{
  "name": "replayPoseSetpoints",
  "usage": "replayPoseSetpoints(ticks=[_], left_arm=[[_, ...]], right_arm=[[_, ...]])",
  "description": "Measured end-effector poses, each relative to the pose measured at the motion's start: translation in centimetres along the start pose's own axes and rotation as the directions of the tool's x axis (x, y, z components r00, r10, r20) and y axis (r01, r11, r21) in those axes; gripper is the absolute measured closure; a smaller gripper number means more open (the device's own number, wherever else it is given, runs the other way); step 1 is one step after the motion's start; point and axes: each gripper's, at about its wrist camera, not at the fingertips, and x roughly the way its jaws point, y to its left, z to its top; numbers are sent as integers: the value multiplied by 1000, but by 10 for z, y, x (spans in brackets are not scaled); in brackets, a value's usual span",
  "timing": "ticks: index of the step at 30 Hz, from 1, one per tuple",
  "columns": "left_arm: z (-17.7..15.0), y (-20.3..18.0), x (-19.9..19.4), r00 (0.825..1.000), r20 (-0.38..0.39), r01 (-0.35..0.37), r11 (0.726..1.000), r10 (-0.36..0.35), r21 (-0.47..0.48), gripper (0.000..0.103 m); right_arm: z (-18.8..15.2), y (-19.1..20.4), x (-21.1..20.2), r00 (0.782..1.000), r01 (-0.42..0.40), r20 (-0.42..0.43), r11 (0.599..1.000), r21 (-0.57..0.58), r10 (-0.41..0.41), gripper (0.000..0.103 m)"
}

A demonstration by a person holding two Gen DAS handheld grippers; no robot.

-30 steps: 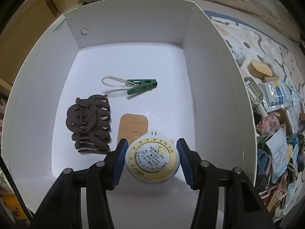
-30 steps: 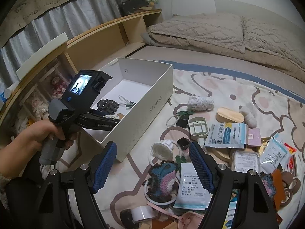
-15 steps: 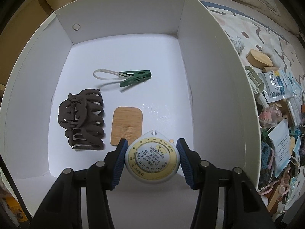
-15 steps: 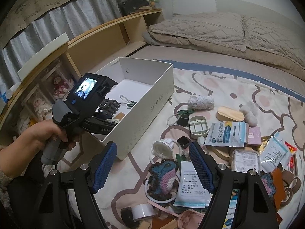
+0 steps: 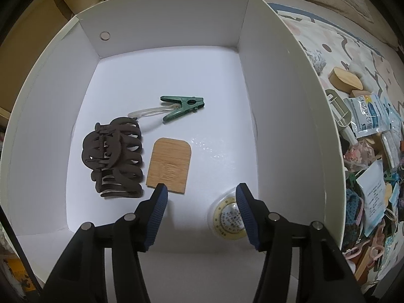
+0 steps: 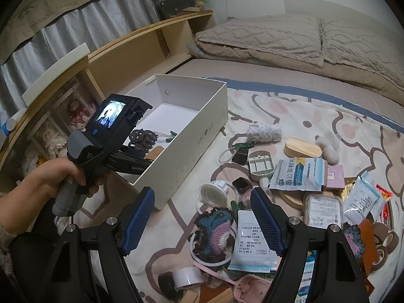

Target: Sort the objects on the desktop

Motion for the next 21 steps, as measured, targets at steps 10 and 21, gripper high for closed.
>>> replayPoseSetpoints(ticks=[10,21], left_arm=[[0,9,-18,998,61,5,1000,-4,-17,43],[-15,4,-50,986,168,16,1000,-13,-19,31]], right_arm=[[-4,2,-2,998,53,34,999,-14,-52,25],[-6,3,-12,992,80,100,996,27,-82,25]])
